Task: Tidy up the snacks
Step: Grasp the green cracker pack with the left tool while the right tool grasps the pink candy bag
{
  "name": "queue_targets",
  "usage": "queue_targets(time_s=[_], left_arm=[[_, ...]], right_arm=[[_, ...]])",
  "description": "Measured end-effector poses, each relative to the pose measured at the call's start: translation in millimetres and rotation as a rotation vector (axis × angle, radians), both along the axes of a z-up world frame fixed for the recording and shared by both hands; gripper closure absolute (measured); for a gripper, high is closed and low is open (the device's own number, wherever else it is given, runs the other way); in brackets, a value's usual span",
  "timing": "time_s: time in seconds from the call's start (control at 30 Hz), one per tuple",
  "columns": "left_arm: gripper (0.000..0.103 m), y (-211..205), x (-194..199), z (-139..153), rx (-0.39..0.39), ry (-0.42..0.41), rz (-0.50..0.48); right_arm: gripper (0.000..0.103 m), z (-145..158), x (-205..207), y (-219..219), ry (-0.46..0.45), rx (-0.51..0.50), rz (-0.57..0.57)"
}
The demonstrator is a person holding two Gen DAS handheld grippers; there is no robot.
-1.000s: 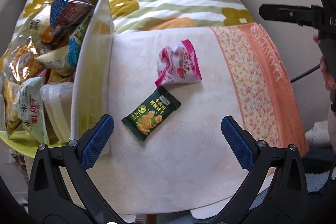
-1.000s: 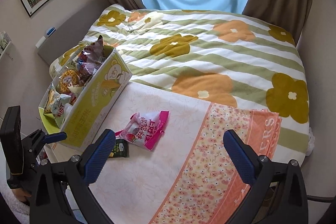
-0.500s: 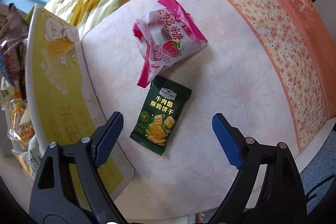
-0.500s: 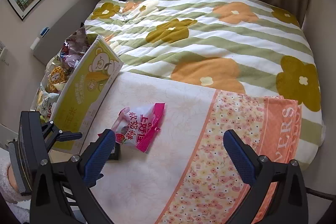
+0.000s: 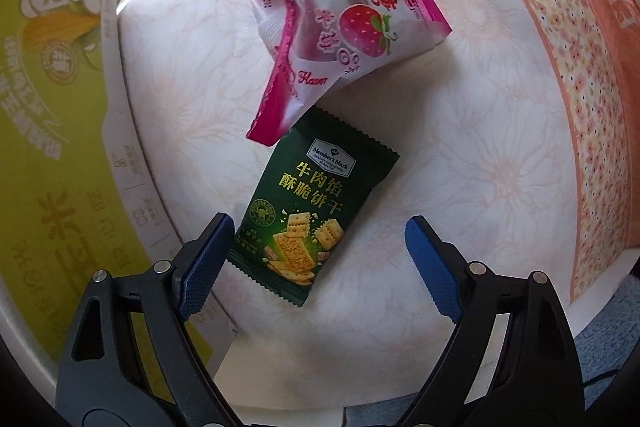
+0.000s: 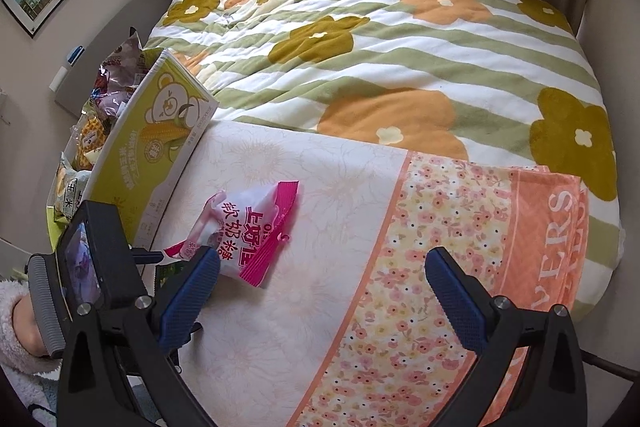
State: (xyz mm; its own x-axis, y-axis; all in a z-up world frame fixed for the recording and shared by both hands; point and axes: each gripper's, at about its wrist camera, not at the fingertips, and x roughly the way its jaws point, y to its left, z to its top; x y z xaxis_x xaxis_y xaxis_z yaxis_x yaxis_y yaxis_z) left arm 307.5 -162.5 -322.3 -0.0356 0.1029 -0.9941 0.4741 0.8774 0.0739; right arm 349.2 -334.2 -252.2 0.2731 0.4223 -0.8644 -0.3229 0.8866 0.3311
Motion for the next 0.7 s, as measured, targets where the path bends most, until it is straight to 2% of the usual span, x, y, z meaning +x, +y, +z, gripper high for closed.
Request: queue_targets(time_s=[0.2, 0.23, 0.27, 0.3, 0.33, 0.43, 0.57, 0.7], left_arm=[[0.022, 14.0, -3.9, -3.7, -0.069, -0.01, 0.089], [0.026, 14.2, -5.8, -2.9, -0.077, -0.017, 0.094], [0.037, 15.4, -6.9, -2.2, -0.104, -0.011, 0.11], [0.041, 17.9, -7.2, -0.7, -0.127, -0.01, 0.131], [0.048, 18.2, -8.1, 0.7, -0.125, -0.019, 0.138], [0.049, 19.0, -6.8, 1.5, -0.143, -0.029, 0.155], [0.049, 31.1, 4.1, 2.7, -0.193, -0.035, 0.276], [0.049, 38.5, 15.2, 1.9, -0.221, -0.079, 0.338]], right_arm=[[0.001, -16.9, 4.3, 14.2, 0.078, 0.111, -0.032], [0.001, -19.8, 4.6, 18.5, 0.086, 0.123, -0.031], [0.001, -21.8, 4.6, 22.7, 0.094, 0.128, -0.031], [0.001, -24.1, 4.6, 26.7, 0.103, 0.131, -0.029], [0.001, -26.9, 4.7, 30.4, 0.112, 0.136, -0.028], [0.001, -33.3, 5.8, 39.3, 0.13, 0.153, -0.03], [0.001, -38.0, 10.5, 48.2, 0.138, 0.158, -0.035], [0.001, -38.8, 14.0, 51.4, 0.138, 0.172, -0.051]])
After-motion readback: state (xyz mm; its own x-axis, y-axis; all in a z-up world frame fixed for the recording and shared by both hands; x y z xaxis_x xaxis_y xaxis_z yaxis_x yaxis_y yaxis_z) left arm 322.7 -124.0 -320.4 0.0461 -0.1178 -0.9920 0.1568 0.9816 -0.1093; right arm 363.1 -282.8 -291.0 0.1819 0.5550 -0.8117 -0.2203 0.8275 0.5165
